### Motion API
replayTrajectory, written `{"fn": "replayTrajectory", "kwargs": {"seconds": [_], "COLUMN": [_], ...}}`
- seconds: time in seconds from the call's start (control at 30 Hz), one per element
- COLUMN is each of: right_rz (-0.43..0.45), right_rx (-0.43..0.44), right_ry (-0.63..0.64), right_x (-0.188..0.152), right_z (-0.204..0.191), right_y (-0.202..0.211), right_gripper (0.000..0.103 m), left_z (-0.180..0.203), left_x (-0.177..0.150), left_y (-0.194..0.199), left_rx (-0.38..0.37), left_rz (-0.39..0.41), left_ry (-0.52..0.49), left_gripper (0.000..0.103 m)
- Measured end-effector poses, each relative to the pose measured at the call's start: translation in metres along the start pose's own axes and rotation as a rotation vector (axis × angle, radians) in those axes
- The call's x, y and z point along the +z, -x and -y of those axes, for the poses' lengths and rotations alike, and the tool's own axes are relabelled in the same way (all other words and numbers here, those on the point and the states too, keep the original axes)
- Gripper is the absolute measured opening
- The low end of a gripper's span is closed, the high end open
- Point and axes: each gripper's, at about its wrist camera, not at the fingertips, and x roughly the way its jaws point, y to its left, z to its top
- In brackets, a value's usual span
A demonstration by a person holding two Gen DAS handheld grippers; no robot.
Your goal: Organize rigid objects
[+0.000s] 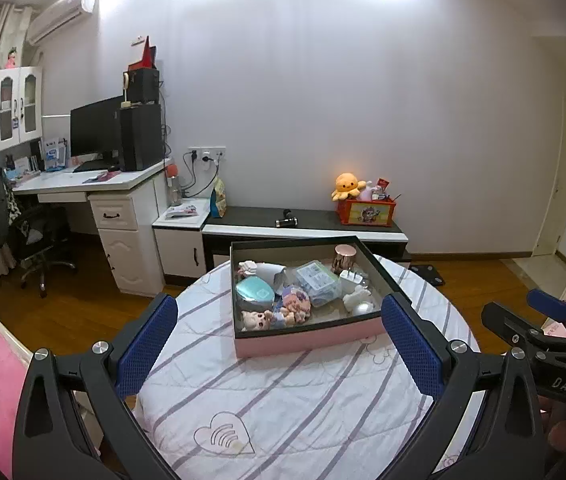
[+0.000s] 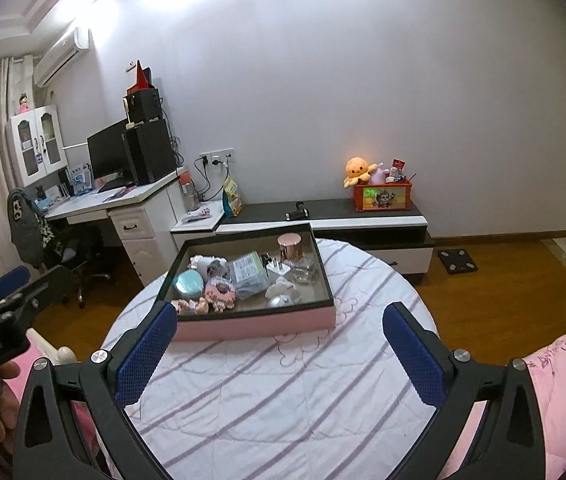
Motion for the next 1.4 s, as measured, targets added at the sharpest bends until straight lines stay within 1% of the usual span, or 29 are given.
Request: {"fn": "replayTrajectory", "kwargs": {"seconds": [0.2, 0.47, 0.9, 1.4], "right_rz": [0.015, 0.031, 0.028, 0.024], "right_rx": [-0.015, -0.019, -0.017, -0.018], "right_ry": [0.002, 0.010, 0.011, 0.017], "right_x": [-0.004, -0.006, -0.006, -0.006], "right_z": [-0.002, -0.006, -0.006, -0.007], "right_y": [0.008, 0.014, 0.014, 0.013], "right_gripper": [0.103, 0.103, 0.103, 0.103], "left_z": [-0.004, -0.002, -0.001, -0.001], "left_x": [-0.008, -0.011, -0.011, -0.010], "left_y": [0.006, 0.015, 0.025, 0.025], "left_rx": [-0.002, 0.006, 0.002, -0.001], "left_rz": [-0.007, 0.016, 0.028, 0.022], "left_ry": [0.017, 0.015, 0.014, 0.016], "left_gripper": [0.103, 0.103, 0.103, 0.103]}}
